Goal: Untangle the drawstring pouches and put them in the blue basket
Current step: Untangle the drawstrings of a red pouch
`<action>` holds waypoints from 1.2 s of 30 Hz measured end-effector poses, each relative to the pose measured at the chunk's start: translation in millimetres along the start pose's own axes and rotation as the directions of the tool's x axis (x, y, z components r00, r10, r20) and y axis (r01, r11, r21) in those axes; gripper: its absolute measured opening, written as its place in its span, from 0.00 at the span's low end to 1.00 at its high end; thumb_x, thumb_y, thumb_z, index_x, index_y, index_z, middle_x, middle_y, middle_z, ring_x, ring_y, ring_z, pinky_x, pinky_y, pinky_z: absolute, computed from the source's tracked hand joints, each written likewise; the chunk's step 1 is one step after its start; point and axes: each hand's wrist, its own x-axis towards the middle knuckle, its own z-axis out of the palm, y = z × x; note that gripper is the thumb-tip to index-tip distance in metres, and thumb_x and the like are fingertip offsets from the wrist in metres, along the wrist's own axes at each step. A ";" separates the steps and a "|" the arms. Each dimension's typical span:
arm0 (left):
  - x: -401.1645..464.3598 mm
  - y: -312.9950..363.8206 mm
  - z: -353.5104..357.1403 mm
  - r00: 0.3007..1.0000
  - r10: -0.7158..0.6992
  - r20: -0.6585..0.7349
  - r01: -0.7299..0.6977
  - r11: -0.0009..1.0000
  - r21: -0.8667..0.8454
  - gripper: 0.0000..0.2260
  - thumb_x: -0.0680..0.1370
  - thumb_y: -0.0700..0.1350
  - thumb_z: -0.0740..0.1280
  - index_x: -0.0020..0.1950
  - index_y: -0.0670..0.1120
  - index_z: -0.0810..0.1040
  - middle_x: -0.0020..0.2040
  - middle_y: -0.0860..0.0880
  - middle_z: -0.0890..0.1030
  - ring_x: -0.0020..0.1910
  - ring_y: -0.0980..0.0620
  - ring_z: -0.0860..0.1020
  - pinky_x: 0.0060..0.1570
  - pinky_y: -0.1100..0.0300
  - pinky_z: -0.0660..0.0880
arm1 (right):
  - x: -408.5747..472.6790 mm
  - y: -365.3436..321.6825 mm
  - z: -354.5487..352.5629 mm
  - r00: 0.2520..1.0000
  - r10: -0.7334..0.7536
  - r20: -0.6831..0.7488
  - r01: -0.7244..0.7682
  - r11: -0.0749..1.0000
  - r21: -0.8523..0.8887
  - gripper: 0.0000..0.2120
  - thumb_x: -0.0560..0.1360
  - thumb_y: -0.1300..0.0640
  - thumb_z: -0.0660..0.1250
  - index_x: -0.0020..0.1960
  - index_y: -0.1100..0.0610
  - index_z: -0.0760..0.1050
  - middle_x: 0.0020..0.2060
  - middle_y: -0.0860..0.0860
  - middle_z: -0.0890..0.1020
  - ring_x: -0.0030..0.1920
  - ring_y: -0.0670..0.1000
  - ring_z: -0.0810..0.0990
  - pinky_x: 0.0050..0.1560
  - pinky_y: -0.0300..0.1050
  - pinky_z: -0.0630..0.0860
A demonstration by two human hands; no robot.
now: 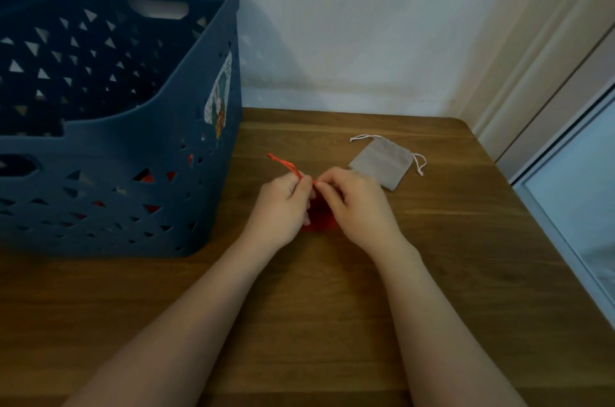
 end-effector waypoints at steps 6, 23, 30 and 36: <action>2.1 4.0 -3.8 0.976 -0.196 0.091 0.213 0.943 -0.254 0.11 0.81 0.49 0.58 0.47 0.47 0.78 0.40 0.49 0.81 0.32 0.55 0.79 0.37 0.60 0.73 | 1.1 3.4 -5.6 1.000 -0.017 -0.024 0.020 0.988 0.153 0.04 0.76 0.56 0.64 0.44 0.49 0.76 0.41 0.44 0.76 0.43 0.41 0.74 0.45 0.36 0.69; 1.1 -2.1 -8.2 0.997 0.066 0.036 -0.053 0.958 -0.282 0.06 0.78 0.44 0.65 0.44 0.50 0.81 0.40 0.53 0.82 0.39 0.61 0.79 0.38 0.69 0.74 | 1.5 6.8 -4.8 1.000 0.016 0.024 -0.021 0.975 0.220 0.11 0.76 0.61 0.64 0.57 0.51 0.76 0.52 0.45 0.78 0.52 0.39 0.72 0.51 0.23 0.65; 6.0 -6.5 -11.8 0.941 0.322 -0.103 -0.303 0.939 0.163 0.04 0.76 0.44 0.67 0.47 0.49 0.82 0.53 0.54 0.71 0.51 0.67 0.69 0.49 0.80 0.64 | 1.9 5.3 -6.8 0.996 0.085 -0.007 -0.080 0.962 0.262 0.05 0.75 0.57 0.67 0.48 0.47 0.75 0.46 0.47 0.79 0.47 0.43 0.76 0.46 0.32 0.70; 6.3 -8.1 -15.9 0.898 0.439 -0.040 -0.388 0.829 0.403 0.06 0.76 0.43 0.68 0.50 0.47 0.82 0.49 0.55 0.75 0.47 0.61 0.73 0.51 0.68 0.70 | 1.7 5.5 -3.4 0.993 0.097 0.072 -0.115 0.940 0.322 0.06 0.76 0.56 0.66 0.41 0.47 0.75 0.39 0.49 0.80 0.40 0.48 0.79 0.40 0.41 0.74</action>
